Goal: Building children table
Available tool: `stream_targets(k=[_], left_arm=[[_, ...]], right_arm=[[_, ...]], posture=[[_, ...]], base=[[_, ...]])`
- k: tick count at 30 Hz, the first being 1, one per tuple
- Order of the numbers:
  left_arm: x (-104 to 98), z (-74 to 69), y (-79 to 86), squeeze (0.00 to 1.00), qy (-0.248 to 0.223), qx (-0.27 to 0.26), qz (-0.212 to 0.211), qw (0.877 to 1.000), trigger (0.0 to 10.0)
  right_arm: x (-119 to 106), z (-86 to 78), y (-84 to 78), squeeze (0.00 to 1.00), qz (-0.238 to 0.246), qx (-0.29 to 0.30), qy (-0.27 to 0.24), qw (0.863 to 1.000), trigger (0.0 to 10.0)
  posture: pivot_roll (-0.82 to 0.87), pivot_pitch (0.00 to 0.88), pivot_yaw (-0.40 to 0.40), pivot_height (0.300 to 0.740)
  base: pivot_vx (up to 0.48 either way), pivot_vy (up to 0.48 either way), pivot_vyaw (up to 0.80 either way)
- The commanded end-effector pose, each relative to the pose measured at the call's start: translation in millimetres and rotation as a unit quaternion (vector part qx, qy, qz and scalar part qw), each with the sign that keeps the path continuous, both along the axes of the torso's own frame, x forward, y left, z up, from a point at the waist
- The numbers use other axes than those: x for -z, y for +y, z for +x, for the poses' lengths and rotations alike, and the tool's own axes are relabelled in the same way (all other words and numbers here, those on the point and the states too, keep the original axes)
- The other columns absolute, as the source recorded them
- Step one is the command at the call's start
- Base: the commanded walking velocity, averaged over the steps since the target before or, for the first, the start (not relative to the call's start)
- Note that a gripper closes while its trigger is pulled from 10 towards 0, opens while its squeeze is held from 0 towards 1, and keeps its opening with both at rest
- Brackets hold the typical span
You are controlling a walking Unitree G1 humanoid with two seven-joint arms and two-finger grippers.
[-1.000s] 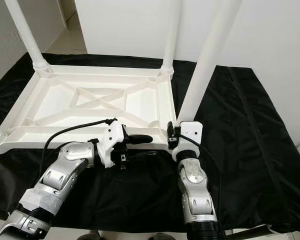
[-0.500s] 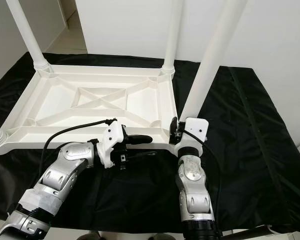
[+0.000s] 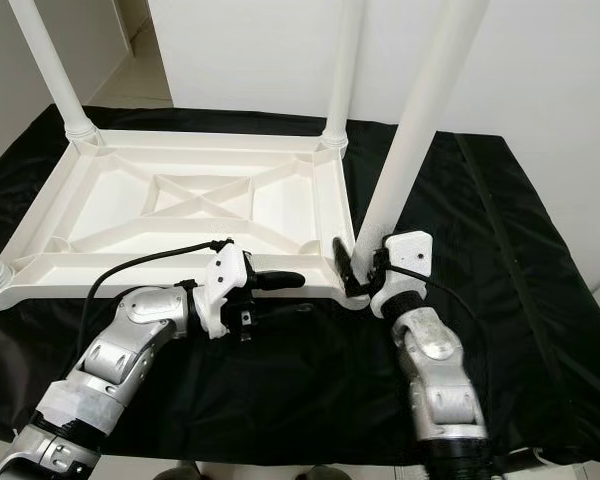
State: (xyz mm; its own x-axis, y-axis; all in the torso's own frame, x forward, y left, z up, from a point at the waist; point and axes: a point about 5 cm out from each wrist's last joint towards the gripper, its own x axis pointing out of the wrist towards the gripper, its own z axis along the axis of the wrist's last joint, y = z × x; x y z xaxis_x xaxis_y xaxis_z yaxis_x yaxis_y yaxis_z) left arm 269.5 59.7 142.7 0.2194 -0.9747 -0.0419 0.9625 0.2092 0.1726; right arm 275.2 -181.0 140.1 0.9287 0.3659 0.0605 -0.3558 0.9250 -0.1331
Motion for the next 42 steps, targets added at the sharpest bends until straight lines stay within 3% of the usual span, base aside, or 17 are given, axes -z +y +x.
stream_targets(k=[1, 11, 12, 13, 14, 26, 27, 29, 31, 34, 35, 36, 41, 42], left_arm=[[4, -1.8, 0.9, 0.00, 0.001, -0.004, 0.009, 1.000, 10.0], [4, -2.1, -0.1, 0.00, -0.003, -0.001, 0.014, 1.000, 10.0], [4, -2.5, -1.3, 0.00, -0.004, 0.000, 0.014, 1.000, 10.0], [4, -2.6, -1.7, 0.00, -0.005, 0.000, 0.014, 1.000, 10.0], [4, -2.8, -1.9, 0.00, -0.005, 0.000, 0.013, 1.000, 10.0], [13, -1.1, 0.3, 0.00, -0.006, -0.034, 0.021, 0.999, 10.0], [13, -1.0, -0.1, 0.00, -0.008, -0.034, 0.022, 0.999, 10.0], [13, -0.7, -0.3, 0.00, -0.014, -0.036, 0.024, 0.999, 10.0], [13, 1.9, -0.8, 0.00, -0.017, -0.044, 0.026, 0.999, 10.0], [13, 2.3, -0.8, 0.00, -0.016, -0.046, 0.026, 0.998, 10.0], [14, 2.7, -0.4, 0.21, -0.014, -0.047, 0.028, 0.998, 10.0], [15, 2.6, 0.0, 1.00, -0.005, -0.044, 0.027, 0.999, 10.0], [15, 2.5, 1.0, 1.00, -0.012, -0.047, 0.030, 0.998, 10.0], [14, 2.7, 1.4, 0.75, -0.016, -0.049, 0.030, 0.998, 10.0]], right_arm=[[2, 3.6, 2.5, 0.00, -0.002, -0.047, 0.004, 0.999, 10.0], [7, 28.7, 2.8, 0.00, -0.037, -0.107, 0.033, 0.993, 10.0], [6, 30.3, 7.0, 0.00, -0.038, -0.123, 0.033, 0.991, 2.8], [6, 31.1, 7.7, 0.00, -0.038, -0.130, 0.033, 0.990, 2.8], [6, 32.3, 8.2, 0.00, -0.039, -0.133, 0.030, 0.990, 0.0], [19, 23.5, 13.4, 0.00, -0.003, -0.136, 0.042, 0.990, 0.0], [18, 22.1, 14.8, 0.00, 0.009, -0.128, 0.040, 0.991, 10.0], [18, 20.7, 16.3, 0.00, 0.020, -0.120, 0.038, 0.992, 10.0], [15, 16.6, 23.9, 0.00, 0.045, -0.067, 0.024, 0.996, 10.0], [15, 15.9, 25.8, 0.00, 0.047, -0.055, 0.022, 0.997, 10.0], [15, 14.6, 29.4, 0.00, 0.046, -0.039, 0.020, 0.998, 10.0], [15, 12.9, 32.7, 0.00, 0.046, -0.022, 0.014, 0.999, 10.0], [14, 4.6, 41.6, 0.00, 0.053, 0.016, 0.002, 0.998, 10.0], [15, 1.0, 44.1, 0.00, 0.060, 0.033, 0.001, 0.998, 10.0]], posture=[[-0.02, 0.000, -0.018, 0.740], [0.00, 0.000, -0.022, 0.740], [0.00, 0.000, -0.025, 0.740], [0.00, 0.000, -0.025, 0.740], [0.00, 0.000, -0.026, 0.740], [0.01, 0.000, -0.038, 0.740], [0.01, 0.000, -0.038, 0.740], [0.01, 0.000, -0.040, 0.740], [0.00, 0.000, -0.042, 0.740], [0.00, 0.000, -0.042, 0.740], [0.00, 0.000, -0.040, 0.740], [0.00, 0.000, -0.039, 0.740], [-0.01, 0.004, -0.041, 0.740], [-0.01, 0.007, -0.041, 0.740]], base=[[0.000, 0.000, 0.00], [0.000, 0.000, 0.00], [0.000, 0.000, 0.00], [0.000, 0.000, 0.00], [0.000, 0.000, 0.00], [0.000, 0.000, 0.00], [0.000, 0.000, 0.00], [0.000, 0.000, 0.00], [0.000, 0.000, 0.00], [0.000, 0.000, 0.00], [0.000, 0.000, 0.00], [0.000, 0.000, 0.00], [0.000, 0.000, 0.00], [0.000, 0.000, 0.00]])
